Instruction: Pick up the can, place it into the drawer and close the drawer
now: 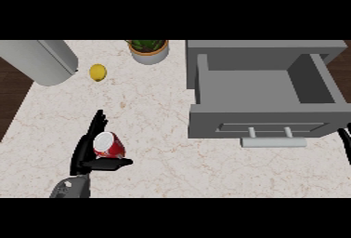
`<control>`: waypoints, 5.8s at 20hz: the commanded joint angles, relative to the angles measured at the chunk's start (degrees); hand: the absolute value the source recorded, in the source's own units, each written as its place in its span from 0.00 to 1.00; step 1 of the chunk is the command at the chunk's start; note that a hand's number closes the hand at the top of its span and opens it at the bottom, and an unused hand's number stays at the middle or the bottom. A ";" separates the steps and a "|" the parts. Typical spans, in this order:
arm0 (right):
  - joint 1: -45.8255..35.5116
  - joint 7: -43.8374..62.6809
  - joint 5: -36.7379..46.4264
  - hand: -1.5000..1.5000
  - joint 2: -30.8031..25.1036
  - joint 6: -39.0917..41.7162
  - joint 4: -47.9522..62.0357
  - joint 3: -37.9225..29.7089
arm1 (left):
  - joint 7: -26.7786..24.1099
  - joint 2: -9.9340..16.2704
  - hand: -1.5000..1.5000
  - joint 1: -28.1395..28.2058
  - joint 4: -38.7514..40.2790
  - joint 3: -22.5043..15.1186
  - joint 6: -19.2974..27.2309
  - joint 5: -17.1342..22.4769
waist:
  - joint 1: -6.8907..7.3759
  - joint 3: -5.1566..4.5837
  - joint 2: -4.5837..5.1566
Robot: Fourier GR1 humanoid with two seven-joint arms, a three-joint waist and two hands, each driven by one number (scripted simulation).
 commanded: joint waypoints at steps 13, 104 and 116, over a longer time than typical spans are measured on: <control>2.61 -0.31 -0.07 0.00 0.95 -0.02 -1.77 0.89 | 1.21 -2.69 1.00 1.93 -6.17 -3.73 -5.05 3.31 | 0.11 0.01 -0.03; -8.25 2.37 0.58 0.00 -1.26 -1.53 1.93 -0.03 | 25.92 -4.88 1.00 -72.01 28.56 -40.14 41.29 28.59 | -6.84 0.20 1.80; -10.98 3.70 1.82 0.00 -1.46 -2.34 1.30 1.50 | 24.94 -4.87 0.00 -72.69 31.87 -42.66 43.53 31.36 | -7.39 0.17 2.13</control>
